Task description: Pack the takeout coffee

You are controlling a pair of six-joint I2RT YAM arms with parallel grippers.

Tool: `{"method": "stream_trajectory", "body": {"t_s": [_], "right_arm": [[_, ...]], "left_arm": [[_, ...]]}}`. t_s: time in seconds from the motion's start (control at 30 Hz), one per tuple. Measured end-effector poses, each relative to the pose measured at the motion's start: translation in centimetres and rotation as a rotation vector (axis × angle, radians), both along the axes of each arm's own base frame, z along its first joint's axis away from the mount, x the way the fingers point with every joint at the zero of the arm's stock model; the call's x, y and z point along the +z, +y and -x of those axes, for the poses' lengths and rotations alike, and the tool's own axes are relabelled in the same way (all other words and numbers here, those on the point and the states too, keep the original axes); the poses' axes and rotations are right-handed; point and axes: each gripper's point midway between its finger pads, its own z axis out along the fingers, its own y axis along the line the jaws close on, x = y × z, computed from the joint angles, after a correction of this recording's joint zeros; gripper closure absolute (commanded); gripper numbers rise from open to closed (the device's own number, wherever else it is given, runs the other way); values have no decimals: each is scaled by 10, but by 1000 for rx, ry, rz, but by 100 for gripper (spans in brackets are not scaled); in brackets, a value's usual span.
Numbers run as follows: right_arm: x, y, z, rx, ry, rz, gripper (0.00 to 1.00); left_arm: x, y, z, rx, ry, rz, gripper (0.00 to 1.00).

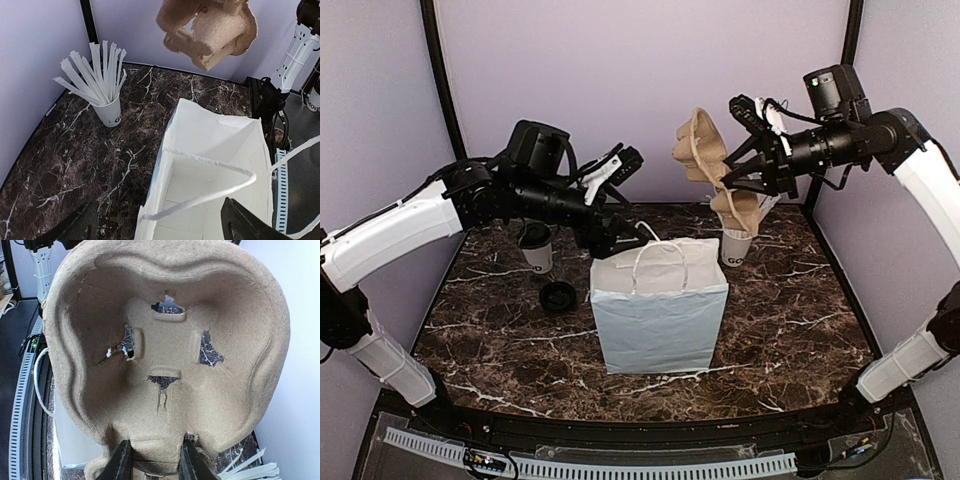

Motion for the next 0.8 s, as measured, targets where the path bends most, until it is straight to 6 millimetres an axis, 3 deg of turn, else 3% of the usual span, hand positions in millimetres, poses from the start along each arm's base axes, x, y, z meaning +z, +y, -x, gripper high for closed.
{"method": "stream_trajectory", "body": {"t_s": [0.17, 0.33, 0.4, 0.47, 0.5, 0.57, 0.6, 0.8], "right_arm": [[-6, 18, 10, 75, 42, 26, 71], [0, 21, 12, 103, 40, 35, 71], [6, 20, 16, 114, 31, 31, 71], [9, 17, 21, 122, 23, 30, 71], [10, 16, 23, 124, 20, 30, 71], [11, 13, 26, 128, 16, 31, 71], [12, 12, 28, 128, 15, 32, 71], [14, 8, 40, 159, 13, 24, 69]], "left_arm": [[6, -21, 5, -50, -141, -113, 12], [-7, -28, 6, -98, -233, -215, 19], [-8, -33, 4, -115, -248, -231, 28], [-7, -39, 0, -130, -258, -239, 49], [-6, -42, 0, -138, -255, -241, 67], [-3, -46, -2, -151, -252, -244, 92], [-2, -48, -2, -156, -251, -245, 98], [3, -50, -1, -156, -222, -232, 100]]}}
